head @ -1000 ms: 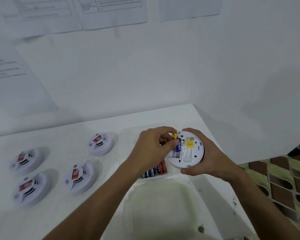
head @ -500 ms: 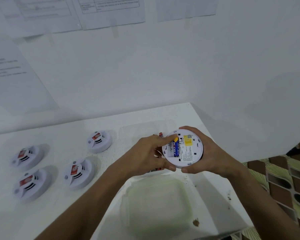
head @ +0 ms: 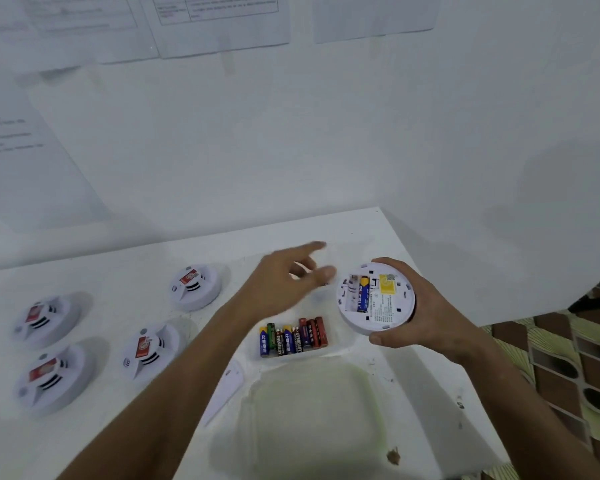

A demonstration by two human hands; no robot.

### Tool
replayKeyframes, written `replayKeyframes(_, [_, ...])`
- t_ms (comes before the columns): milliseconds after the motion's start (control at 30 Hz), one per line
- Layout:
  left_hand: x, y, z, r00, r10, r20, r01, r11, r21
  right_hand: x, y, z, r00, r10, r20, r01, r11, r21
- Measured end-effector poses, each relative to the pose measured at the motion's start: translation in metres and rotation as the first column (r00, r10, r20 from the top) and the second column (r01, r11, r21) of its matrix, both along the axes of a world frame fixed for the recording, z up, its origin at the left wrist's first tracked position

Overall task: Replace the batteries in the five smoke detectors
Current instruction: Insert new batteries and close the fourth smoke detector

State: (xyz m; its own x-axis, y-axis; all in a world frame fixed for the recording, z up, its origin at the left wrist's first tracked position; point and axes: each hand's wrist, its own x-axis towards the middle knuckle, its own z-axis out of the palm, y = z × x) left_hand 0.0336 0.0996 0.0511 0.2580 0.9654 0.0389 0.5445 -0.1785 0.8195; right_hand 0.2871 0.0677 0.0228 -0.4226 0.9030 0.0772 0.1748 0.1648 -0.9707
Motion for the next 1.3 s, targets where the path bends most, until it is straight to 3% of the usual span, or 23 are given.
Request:
replayKeyframes(67, [-0.007, 0.023, -0.008, 0.974, 0.129, -0.184, -0.127, 0.992, 0.023, 0.003, -0.001, -0.004, 1.000, -0.008, 0.015, 0.009, 1.000, -0.007])
replayKeyframes(133, [-0.008, 0.041, -0.019, 0.947, 0.152, -0.284, -0.164, 0.986, -0.019, 0.004, -0.003, -0.008, 0.999, -0.016, 0.029, 0.016, 1.000, -0.014])
replayKeyframes(367, [-0.002, 0.072, -0.050, 0.911, 0.050, -0.409, -0.126, 0.978, -0.163, 0.009, -0.003, -0.014, 0.998, -0.037, 0.050, 0.038, 0.999, -0.022])
replayKeyframes(567, [0.000, 0.084, -0.055, 0.901, 0.026, -0.433, -0.115, 0.977, -0.179, 0.011, -0.003, -0.017, 0.998, -0.041, 0.048, 0.042, 0.999, -0.031])
replayKeyframes(667, [0.001, 0.083, -0.056, 0.914, 0.076, -0.399, -0.151, 0.976, -0.159, 0.007, -0.002, -0.017, 0.998, -0.038, 0.044, 0.039, 0.999, -0.030])
replayKeyframes(767, [0.001, 0.074, -0.050, 0.951, 0.155, -0.269, -0.197, 0.971, -0.137, 0.004, 0.000, -0.015, 0.998, -0.033, 0.047, 0.034, 0.999, -0.026])
replayKeyframes(933, [0.007, 0.034, -0.009, 0.947, 0.317, -0.045, -0.311, 0.945, 0.104, -0.005, 0.003, -0.009, 0.999, -0.024, 0.034, 0.024, 1.000, -0.015])
replayKeyframes(1067, [0.018, -0.022, 0.022, 0.957, 0.233, 0.174, -0.271, 0.933, 0.238, -0.016, 0.003, -0.003, 1.000, 0.008, 0.016, -0.008, 1.000, -0.003])
replayKeyframes(1300, [0.006, -0.071, 0.002, 0.980, 0.186, 0.070, -0.198, 0.879, 0.433, -0.041, 0.000, 0.003, 0.996, 0.086, 0.005, -0.087, 0.996, 0.036])
